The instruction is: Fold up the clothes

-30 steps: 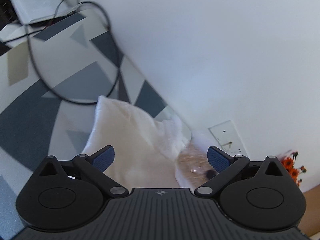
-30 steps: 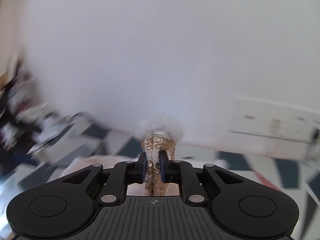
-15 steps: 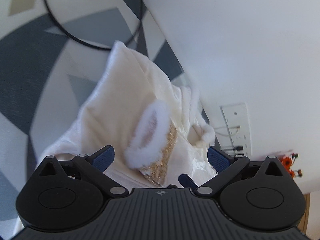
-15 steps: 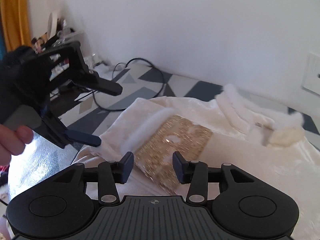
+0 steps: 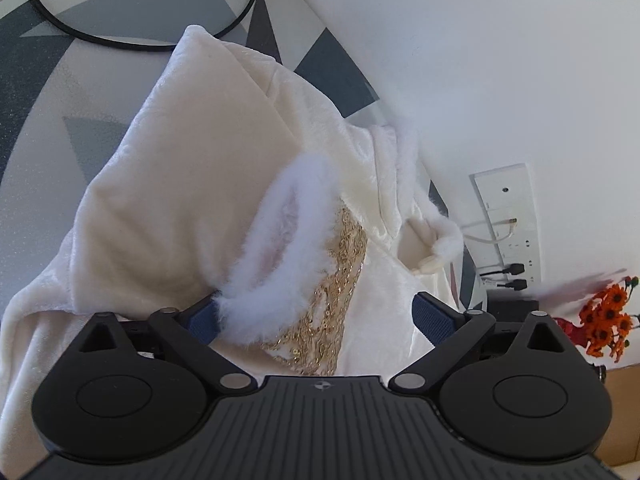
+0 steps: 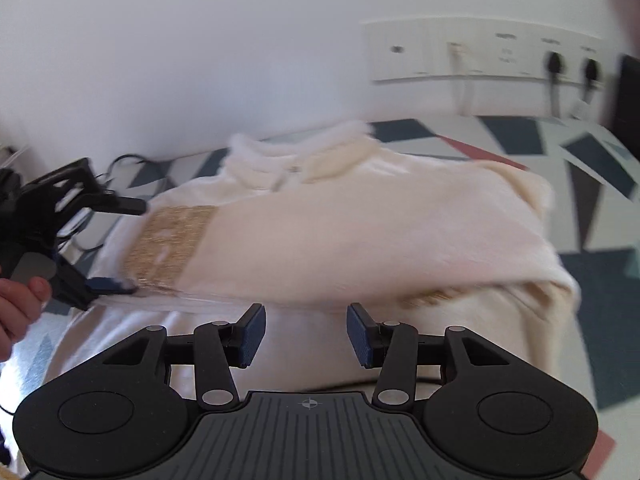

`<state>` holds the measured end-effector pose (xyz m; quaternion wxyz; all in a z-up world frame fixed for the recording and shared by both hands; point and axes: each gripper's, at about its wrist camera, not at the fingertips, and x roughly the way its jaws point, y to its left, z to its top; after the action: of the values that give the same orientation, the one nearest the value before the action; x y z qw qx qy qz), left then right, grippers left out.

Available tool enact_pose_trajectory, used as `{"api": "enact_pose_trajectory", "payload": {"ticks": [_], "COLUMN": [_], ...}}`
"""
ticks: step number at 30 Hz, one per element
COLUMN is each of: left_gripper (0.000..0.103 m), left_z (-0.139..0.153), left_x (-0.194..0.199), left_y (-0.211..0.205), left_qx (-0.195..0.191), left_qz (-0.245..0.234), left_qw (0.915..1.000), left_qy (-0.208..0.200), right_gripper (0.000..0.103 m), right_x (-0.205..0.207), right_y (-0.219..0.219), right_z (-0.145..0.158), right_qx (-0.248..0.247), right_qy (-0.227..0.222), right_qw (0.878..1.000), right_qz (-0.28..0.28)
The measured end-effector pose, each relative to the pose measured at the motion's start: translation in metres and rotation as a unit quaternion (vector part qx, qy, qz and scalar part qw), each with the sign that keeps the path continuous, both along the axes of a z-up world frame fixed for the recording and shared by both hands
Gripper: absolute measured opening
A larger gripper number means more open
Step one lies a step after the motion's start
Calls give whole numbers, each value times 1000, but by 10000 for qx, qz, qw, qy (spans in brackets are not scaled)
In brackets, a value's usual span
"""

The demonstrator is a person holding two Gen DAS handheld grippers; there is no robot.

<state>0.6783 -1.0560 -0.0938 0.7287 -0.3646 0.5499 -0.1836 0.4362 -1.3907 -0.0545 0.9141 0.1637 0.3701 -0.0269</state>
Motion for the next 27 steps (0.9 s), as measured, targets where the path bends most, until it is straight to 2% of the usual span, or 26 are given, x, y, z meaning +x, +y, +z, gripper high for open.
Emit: {"api": "enact_pose_trajectory", "payload": {"ticks": [2,3,5,6,9,11,13,16,19,20,22,24,26,27], "left_gripper": [66,44,23,18,14,14,14,14,14,14,14,13,13,13], "left_z": [-1,-2,-3,-1,19,42,72,107,108,103,81,61,47,43], "left_x": [2,3,4,3,-2,-5,-10,-20,-21,-20,-15,-12,-10,-9], "left_y": [0,0,1,3,1,-2,-2,-1,-1,0,3,9,11,9], "left_qx": [161,253,417,380,458,373,170,-261,-178,-68,181,380,551,617], "left_qz": [151,225,317,350,313,299,270,214,269,325,531,668,677,648], "left_qw": [9997,9994,9986,9986,9975,9947,9879,9685,9658,9685,9773,9821,9843,9847], "left_qy": [49,59,108,60,-444,-909,-1515,-2467,-2572,-2466,-2044,-1719,-1535,-1497], "right_gripper": [45,46,49,53,59,61,61,62,61,60,50,9,7,7], "right_x": [-9,-12,-18,-22,-31,-38,-49,-62,-66,-66,-69,-74,-80,-83], "right_y": [-13,-20,-34,-42,-68,-88,-108,-133,-145,-147,-148,-149,-147,-145], "right_z": [-5,-7,-11,-12,-15,-18,-22,-35,-51,-55,-65,-71,-70,-65], "right_qx": [58,112,276,397,928,1504,2236,3283,4037,4223,4564,4717,4663,4503], "right_qy": [10,3,-60,-123,-360,-517,-741,-928,-929,-902,-842,-762,-925,-1039], "right_qw": [9994,9987,9962,9940,9824,9669,9397,8897,8457,8332,8067,7898,7917,8028], "right_qz": [-333,-500,-830,-1014,-1584,-1996,-2479,-3035,-3364,-3455,-3658,-3845,-3838,-3767]}}
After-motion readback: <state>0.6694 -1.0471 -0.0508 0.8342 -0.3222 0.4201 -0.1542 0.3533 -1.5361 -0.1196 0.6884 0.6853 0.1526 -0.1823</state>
